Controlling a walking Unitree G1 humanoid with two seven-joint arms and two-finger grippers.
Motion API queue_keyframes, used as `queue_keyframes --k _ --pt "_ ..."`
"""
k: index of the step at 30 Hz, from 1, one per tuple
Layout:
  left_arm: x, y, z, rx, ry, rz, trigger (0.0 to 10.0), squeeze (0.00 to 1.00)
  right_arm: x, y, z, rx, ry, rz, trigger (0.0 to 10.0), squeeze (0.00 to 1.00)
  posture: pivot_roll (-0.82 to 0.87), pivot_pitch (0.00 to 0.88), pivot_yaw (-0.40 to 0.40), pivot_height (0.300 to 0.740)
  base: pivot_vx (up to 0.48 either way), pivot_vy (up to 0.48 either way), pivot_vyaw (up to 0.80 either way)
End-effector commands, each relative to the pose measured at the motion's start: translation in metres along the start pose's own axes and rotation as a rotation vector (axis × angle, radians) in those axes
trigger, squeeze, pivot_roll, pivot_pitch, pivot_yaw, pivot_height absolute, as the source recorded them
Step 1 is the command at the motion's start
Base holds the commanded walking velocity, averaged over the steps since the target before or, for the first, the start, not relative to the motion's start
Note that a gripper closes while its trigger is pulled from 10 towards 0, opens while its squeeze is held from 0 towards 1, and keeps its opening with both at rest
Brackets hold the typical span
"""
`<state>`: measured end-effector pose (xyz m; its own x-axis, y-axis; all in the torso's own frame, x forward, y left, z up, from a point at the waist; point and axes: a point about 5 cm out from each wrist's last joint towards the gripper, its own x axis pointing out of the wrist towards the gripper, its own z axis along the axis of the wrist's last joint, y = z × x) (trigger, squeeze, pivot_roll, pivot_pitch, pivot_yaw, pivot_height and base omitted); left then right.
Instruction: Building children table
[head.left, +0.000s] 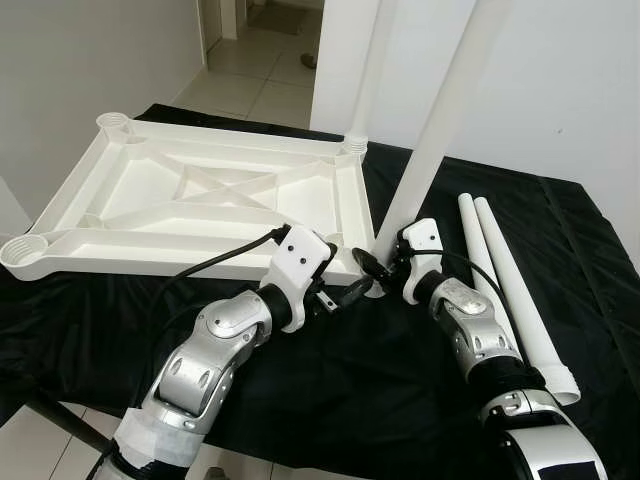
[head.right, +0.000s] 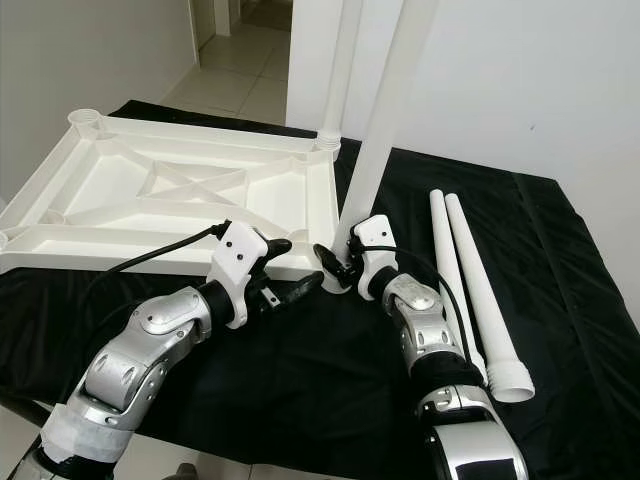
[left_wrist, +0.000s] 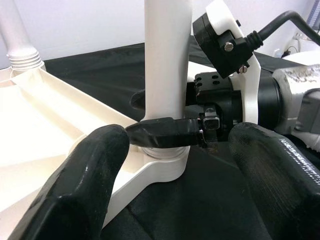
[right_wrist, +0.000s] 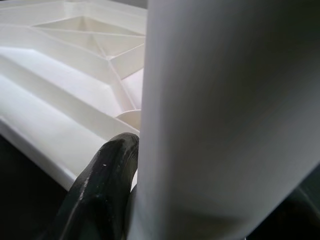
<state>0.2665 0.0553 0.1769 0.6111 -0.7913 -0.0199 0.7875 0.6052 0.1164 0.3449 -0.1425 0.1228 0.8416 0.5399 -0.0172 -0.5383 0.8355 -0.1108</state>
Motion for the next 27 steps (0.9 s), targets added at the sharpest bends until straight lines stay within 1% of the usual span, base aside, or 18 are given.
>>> queue_keyframes --k 1,2,4,7,8,9,10,12,13,14,15,17,19,20,23,24,26,27 --pt "0.001 -0.002 0.003 0.005 -0.003 -0.005 10.0 0.0 -0.002 0.002 -0.01 0.041 0.038 -0.043 0.0 0.0 0.19 0.017 -0.082 0.74 0.0 0.0 0.0" --pt "0.001 -0.002 0.003 0.002 -0.003 -0.007 10.0 0.0 -0.002 -0.001 -0.011 0.068 0.041 -0.124 0.0 0.0 0.19 0.022 -0.079 0.74 0.0 0.0 0.0" --pt "0.001 -0.003 0.003 0.001 -0.003 -0.008 10.0 0.0 -0.002 -0.002 -0.012 0.082 0.043 -0.153 0.0 0.0 0.19 0.024 -0.079 0.74 0.0 0.0 0.0" --pt "0.001 -0.004 0.002 -0.004 -0.002 -0.012 10.0 0.0 -0.004 -0.008 -0.013 0.103 0.039 -0.317 0.0 0.0 0.18 0.032 -0.077 0.74 0.0 0.0 0.0" --pt "0.001 -0.004 0.002 -0.004 -0.002 -0.012 10.0 0.0 -0.004 -0.008 -0.013 0.103 0.039 -0.317 0.0 0.0 0.18 0.032 -0.077 0.74 0.0 0.0 0.0" --pt "0.001 -0.004 0.002 -0.01 0.0 -0.012 10.0 0.0 -0.006 -0.011 -0.014 0.129 0.038 -0.43 0.0 0.0 0.18 0.035 -0.075 0.74 0.0 0.0 0.0" --pt "0.001 -0.004 0.002 -0.01 0.0 -0.012 10.0 0.0 -0.006 -0.011 -0.014 0.129 0.038 -0.43 0.0 0.0 0.18 0.035 -0.075 0.74 0.0 0.0 0.0" --pt "0.001 -0.004 0.001 -0.013 0.002 -0.011 10.0 0.0 -0.009 -0.012 -0.017 0.143 0.053 -0.534 0.0 0.0 0.18 0.038 -0.076 0.74 0.0 0.0 0.0" --pt "0.001 -0.004 0.001 -0.013 0.002 -0.011 10.0 0.0 -0.009 -0.012 -0.017 0.143 0.053 -0.534 0.0 0.0 0.18 0.038 -0.076 0.74 0.0 0.0 0.0" --pt "0.002 -0.004 0.001 -0.015 0.001 -0.008 10.0 0.0 -0.012 -0.011 -0.018 0.141 0.069 -0.643 0.0 0.0 0.18 0.037 -0.078 0.74 0.0 0.0 0.0" --pt "0.002 -0.004 0.001 -0.015 0.001 -0.008 10.0 0.0 -0.012 -0.011 -0.018 0.141 0.069 -0.643 0.0 0.0 0.18 0.037 -0.078 0.74 0.0 0.0 0.0" --pt "0.002 -0.004 0.002 -0.015 -0.001 -0.007 10.0 0.0 -0.012 -0.01 -0.019 0.145 0.073 -0.693 0.0 0.0 0.18 0.037 -0.078 0.74 0.0 0.0 0.0" --pt "0.003 -0.004 0.002 -0.017 -0.003 -0.005 10.0 0.0 -0.014 -0.008 -0.019 0.135 0.085 -0.793 0.0 0.0 0.18 0.036 -0.078 0.74 0.0 0.0 0.0" --pt "0.003 -0.004 0.002 -0.017 -0.003 -0.005 10.0 0.0 -0.014 -0.008 -0.019 0.135 0.085 -0.793 0.0 0.0 0.18 0.036 -0.078 0.74 0.0 0.0 0.0" --pt "0.004 -0.003 0.001 -0.036 0.004 -0.001 10.0 0.0 -0.007 0.002 -0.015 0.181 0.068 -0.78 0.0 0.0 0.17 0.032 -0.075 0.74 0.0 0.0 0.0" --pt "0.004 -0.003 0.001 -0.038 0.005 0.001 10.0 0.0 -0.004 0.003 -0.013 0.178 0.054 -0.748 2.9 0.0 0.17 0.031 -0.077 0.74 0.0 0.0 0.0" --pt "0.004 -0.003 0.001 -0.038 0.005 0.001 10.0 0.0 -0.004 0.003 -0.013 0.178 0.054 -0.748 2.9 0.0 0.17 0.031 -0.077 0.74 0.0 0.0 0.0" --pt "0.004 -0.002 0.001 -0.037 0.008 0.004 10.0 0.0 -0.003 0.002 -0.012 0.177 0.054 -0.738 10.0 0.0 0.18 0.031 -0.077 0.74 0.0 0.0 0.0"
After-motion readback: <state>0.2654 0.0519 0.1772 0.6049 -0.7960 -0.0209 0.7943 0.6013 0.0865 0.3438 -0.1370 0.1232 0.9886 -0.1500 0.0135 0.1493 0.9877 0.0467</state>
